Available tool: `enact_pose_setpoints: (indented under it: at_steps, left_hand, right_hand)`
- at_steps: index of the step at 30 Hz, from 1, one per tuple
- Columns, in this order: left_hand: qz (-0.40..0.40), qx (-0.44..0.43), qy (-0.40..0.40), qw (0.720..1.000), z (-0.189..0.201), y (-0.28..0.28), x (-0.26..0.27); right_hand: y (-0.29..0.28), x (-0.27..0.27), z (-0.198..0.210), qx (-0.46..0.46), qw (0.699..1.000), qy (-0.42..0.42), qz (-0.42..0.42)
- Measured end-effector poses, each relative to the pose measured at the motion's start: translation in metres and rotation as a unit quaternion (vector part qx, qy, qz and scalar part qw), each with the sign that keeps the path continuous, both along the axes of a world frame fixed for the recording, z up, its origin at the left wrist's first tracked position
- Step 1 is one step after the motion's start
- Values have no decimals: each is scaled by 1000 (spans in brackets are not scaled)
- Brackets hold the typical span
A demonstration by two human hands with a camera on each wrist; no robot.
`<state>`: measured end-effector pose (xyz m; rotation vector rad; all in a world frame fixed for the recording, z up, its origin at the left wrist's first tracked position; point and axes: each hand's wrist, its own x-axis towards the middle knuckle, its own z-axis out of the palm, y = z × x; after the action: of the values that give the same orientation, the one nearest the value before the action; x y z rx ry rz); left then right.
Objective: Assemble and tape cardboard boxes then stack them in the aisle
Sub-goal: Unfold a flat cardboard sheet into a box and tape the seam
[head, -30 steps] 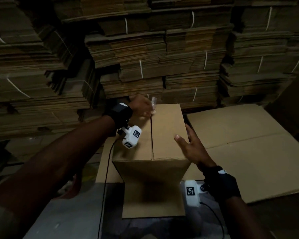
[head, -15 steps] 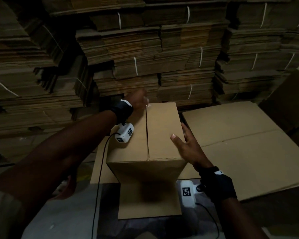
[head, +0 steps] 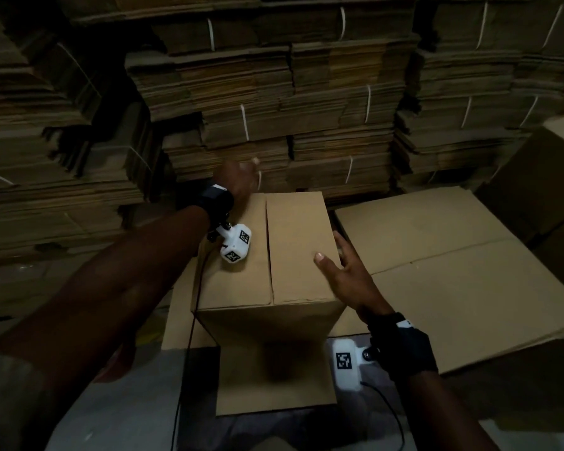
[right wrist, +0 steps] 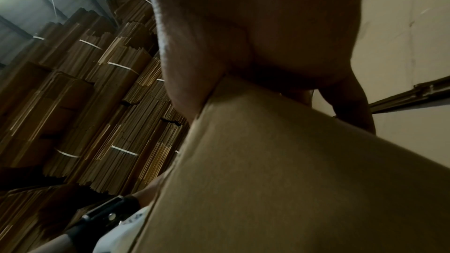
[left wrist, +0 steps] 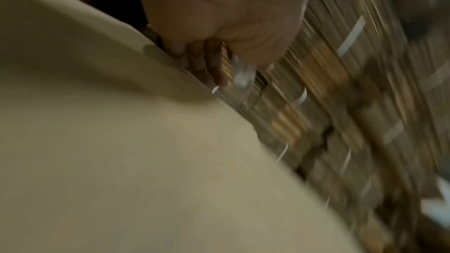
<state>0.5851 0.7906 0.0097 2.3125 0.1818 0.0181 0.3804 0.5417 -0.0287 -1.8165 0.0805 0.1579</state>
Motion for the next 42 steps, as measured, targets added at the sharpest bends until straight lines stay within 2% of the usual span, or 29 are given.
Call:
enact_pose_setpoints:
  at_steps: [2,5,7,10,12,18,21,26,29,31,34,37,39,42]
  left_hand:
    - [50,-34,-52,997,8,3,3]
    - [47,-69,-93,992,17,3,3]
    - [12,-134,-80,988,18,0,-6]
    - [-92,-258,-54,960,15,5,-24]
    - [-125,-237,-71,961,11,16,-30]
    - [-73,-120,-165,976,39,25,-77]
    - [-72,-85,-172,979,35,30,-100]
    - [-117,-141,-150,971,9,31,-139]
    - [-132,-268,-85,950,-1,34,-164]
    - [-120,-321,-63,937,-4,37,-181]
    - [-93,-281,-93,951,-9,46,-203]
    - [-79,-243,-102,961,-18,58,-224]
    - [-73,-263,-99,957,-25,65,-240]
    - [-68,-314,-85,943,-39,73,-268]
  right_hand:
    - [0,1,-2,-2,1000,7,-2]
    - [-1,2,-4,-5,1000,11,4]
    - [-2,4,-6,-9,1000,13,-3]
    - [-2,5,-9,-5,1000,18,-4]
    - [-1,6,-11,-1,1000,16,6]
    - [4,5,-4,-11,1000,17,18]
    - [6,2,-4,-18,1000,20,7]
    - [10,-2,-6,-32,999,24,-19]
    - [16,-8,-3,-45,998,17,-28]
    - [19,-12,-2,-53,998,16,-37]
    - [25,-17,3,-68,996,23,-56]
    - [31,-22,11,-175,981,-20,-86]
    - [38,-31,14,-282,950,-89,-99]
    - [63,-58,17,-315,923,-201,-96]
